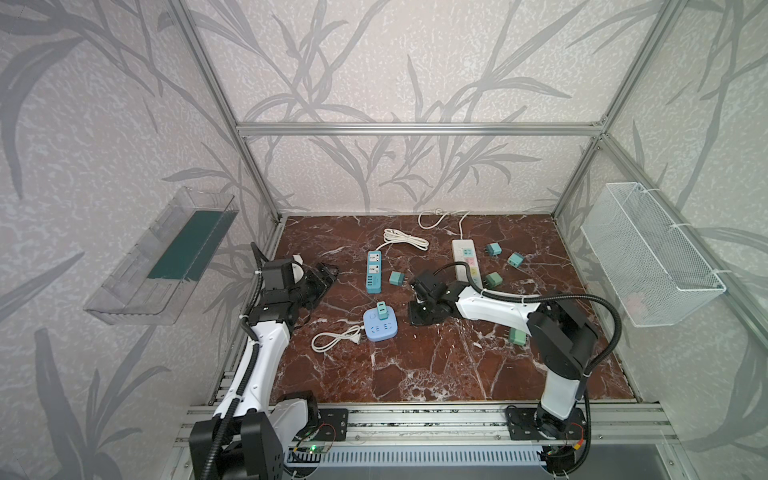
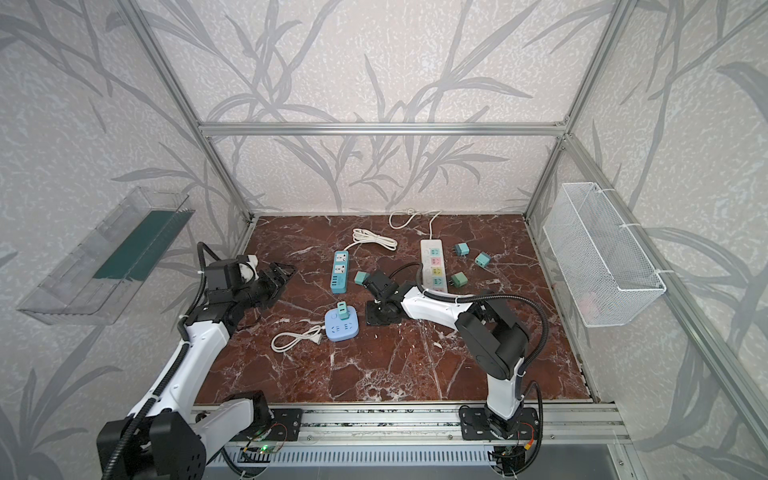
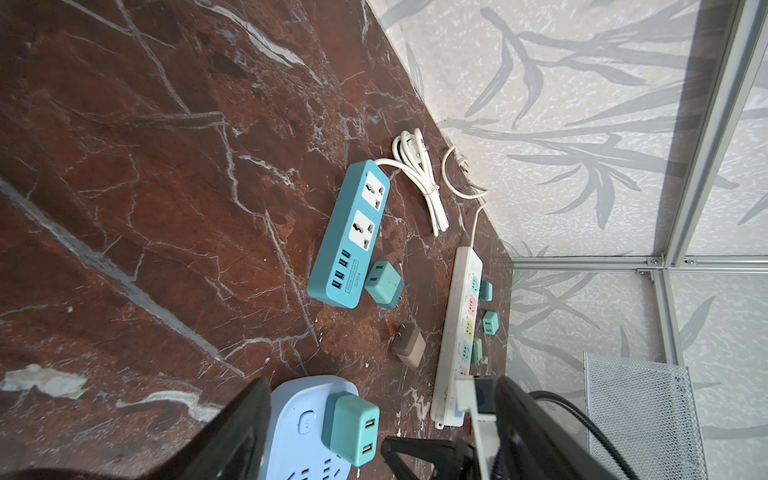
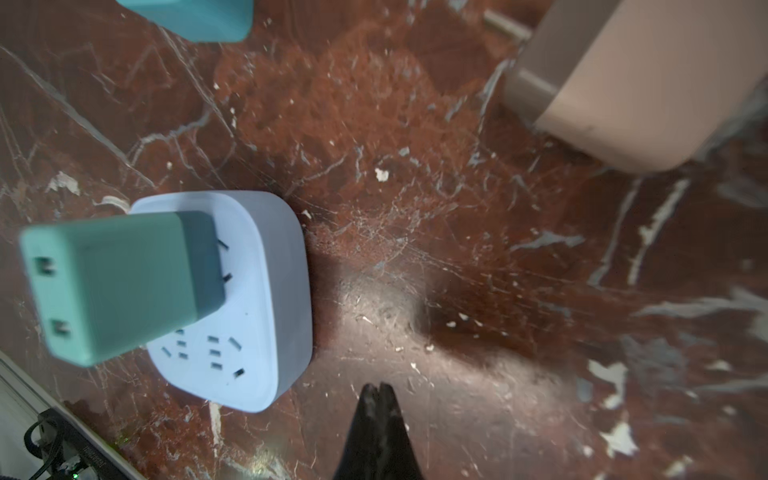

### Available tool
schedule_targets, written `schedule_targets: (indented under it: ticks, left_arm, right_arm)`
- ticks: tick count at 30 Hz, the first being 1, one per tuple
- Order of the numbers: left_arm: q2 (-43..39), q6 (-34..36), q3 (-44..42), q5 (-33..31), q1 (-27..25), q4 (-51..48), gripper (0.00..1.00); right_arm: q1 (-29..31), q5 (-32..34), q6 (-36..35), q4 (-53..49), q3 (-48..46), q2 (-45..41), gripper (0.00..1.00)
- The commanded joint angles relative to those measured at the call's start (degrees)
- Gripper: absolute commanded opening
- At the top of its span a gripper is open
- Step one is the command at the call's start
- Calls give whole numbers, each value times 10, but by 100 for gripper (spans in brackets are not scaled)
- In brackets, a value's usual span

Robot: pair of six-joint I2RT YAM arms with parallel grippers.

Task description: Insert the plug

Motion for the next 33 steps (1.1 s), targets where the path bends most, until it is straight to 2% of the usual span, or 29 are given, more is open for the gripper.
schedule_targets:
  ticks: [1,7,15,20,23,24,28,33]
  left_arm:
    - [1,-6,-4,16,3,20,83]
    - [2,-6,-3,19,3,22,83]
    - [1,0,1,15,3,15,82]
    - [1,14,11,0,4,-3,82]
    - [6,26,17,-15,4,-18,82]
    - [9,31,21,-22,3,-23,82]
    - [31,79,54,-83,-26,-75,84]
    - [105,129,138,-212,-132,-149,89]
  right_arm:
    - [6,-36,33,97,-4,23,0]
    - [30,-58,46,127,34,79,0]
    - [87,-113,126,223,110,158,0]
    - [95,-160,165,281,172,214,0]
    - [88,-110,123,237,152,166,0]
    - [82,-98,103,214,144,142,2]
    - [54,-45,35,128,102,38,24]
    - [14,61,-79,15,45,-93,53]
